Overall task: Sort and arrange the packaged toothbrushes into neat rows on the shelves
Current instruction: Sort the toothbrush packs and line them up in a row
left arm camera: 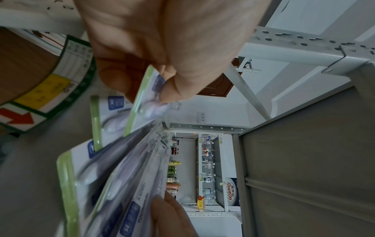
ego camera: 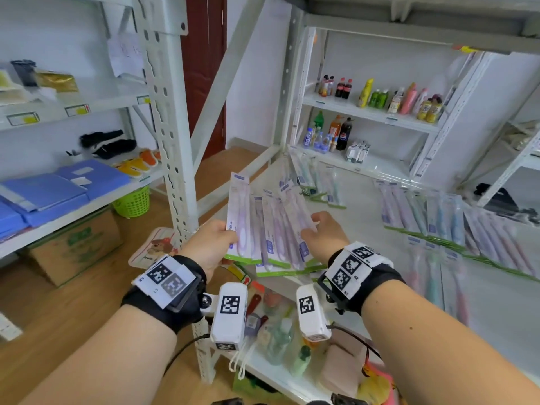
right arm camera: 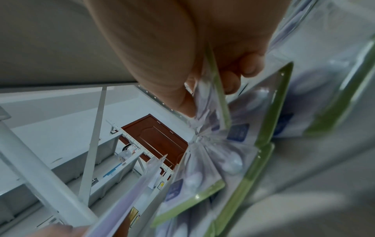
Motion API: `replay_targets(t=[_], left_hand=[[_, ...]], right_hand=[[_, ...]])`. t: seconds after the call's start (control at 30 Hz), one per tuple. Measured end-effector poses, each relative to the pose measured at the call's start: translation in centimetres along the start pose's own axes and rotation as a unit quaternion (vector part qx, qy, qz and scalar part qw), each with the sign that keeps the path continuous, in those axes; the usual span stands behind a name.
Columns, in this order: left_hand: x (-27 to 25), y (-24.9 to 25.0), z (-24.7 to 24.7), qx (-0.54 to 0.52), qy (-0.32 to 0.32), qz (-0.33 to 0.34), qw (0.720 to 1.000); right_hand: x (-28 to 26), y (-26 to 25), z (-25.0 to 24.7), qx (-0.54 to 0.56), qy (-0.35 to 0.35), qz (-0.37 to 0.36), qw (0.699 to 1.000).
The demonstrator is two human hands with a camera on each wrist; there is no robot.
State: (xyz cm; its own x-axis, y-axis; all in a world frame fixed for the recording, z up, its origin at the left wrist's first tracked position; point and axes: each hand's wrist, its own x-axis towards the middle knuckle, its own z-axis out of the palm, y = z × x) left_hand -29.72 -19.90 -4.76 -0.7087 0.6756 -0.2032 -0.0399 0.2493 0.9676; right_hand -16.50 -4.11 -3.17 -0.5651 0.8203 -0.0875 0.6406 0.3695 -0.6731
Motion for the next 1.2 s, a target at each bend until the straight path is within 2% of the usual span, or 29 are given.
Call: replay_targets(t=[0.2, 0.43, 0.73, 0.93, 1.13, 1.2], left_hand=[[0.8, -0.4, 0.1, -0.002, 0.021, -0.009, 1.000], [1.9, -0.4, 0.8, 0.044, 0.001, -0.016, 0.999], [3.1, 0.0, 2.1, 0.164, 0.001, 0.030, 0.986], [3.0, 0.4, 2.5, 0.223, 0.031, 0.010, 0.974], [1.9, 2.2, 4.3, 0.214, 0.105, 0.073, 0.968], [1.4, 3.4, 6.2, 0.190, 0.092, 0.120, 0.970]], right_hand=[[-0.3, -0.2, 0.1, -0.013, -0.004, -0.018, 1.000], [-0.6, 0.2, -0.5, 0.023, -0.010, -0.038, 0.999], [-0.5, 3.1, -2.5, 0.032, 0.041, -0.035, 0.998], [-0.9, 5.6, -4.4, 0.065, 0.083, -0.020, 0.994], [-1.7, 8.4, -6.9, 0.067, 0.118, -0.007, 0.991], [-2.2, 9.5, -7.9, 0.070, 0.124, 0.006, 0.990]])
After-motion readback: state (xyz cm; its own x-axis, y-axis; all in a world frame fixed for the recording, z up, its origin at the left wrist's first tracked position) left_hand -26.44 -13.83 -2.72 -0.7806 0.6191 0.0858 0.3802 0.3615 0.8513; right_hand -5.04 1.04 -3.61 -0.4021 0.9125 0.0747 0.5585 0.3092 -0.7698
